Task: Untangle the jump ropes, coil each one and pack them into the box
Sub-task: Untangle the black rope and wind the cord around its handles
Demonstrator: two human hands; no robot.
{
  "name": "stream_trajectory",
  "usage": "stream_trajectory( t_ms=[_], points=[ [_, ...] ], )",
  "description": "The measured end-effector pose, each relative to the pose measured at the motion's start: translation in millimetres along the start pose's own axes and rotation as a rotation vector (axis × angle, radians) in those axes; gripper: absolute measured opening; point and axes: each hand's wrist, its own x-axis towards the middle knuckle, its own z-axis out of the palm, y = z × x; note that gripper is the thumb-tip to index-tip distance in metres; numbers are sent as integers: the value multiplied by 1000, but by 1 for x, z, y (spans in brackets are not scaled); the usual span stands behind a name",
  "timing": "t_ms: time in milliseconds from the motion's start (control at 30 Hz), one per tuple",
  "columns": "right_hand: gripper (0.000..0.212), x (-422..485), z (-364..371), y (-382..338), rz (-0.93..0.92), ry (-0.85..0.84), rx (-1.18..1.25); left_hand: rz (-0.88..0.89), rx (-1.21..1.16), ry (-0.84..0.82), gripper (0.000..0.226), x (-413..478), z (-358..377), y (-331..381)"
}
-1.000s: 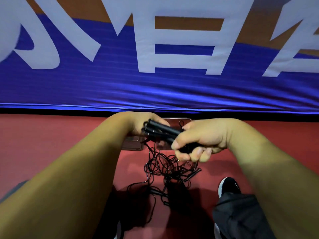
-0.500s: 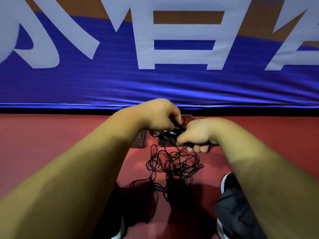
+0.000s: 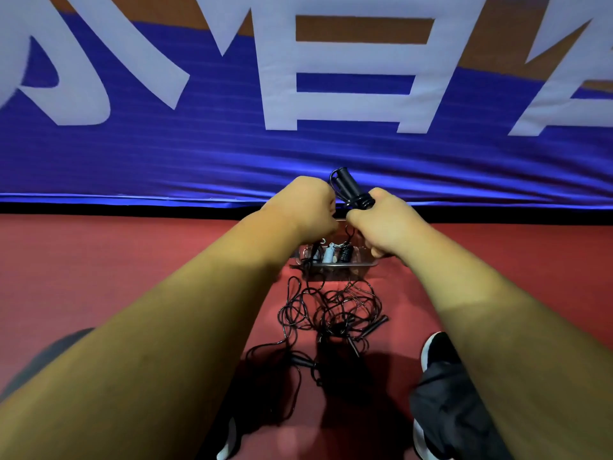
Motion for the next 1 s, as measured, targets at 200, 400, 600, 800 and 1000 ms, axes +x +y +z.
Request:
stream_trajectory(
  t_ms=[200, 400, 600, 800, 1000],
  points=[
    [17, 2, -2, 3, -4, 6, 110, -4, -66, -13, 31, 2, 0, -2],
    [17, 5, -6, 5, 45, 7, 166, 104, -296, -244, 21, -5, -16, -9],
    [8, -4, -5, 0, 173, -175, 597, -16, -367, -222, 28, -7, -10, -10],
    [12, -10, -9, -4, 127, -387, 725, -64, -161, -204, 30, -5, -5, -10],
    [27, -16, -12, -5, 73, -456, 728, -36, -275, -314, 29, -8, -3, -13]
  ],
)
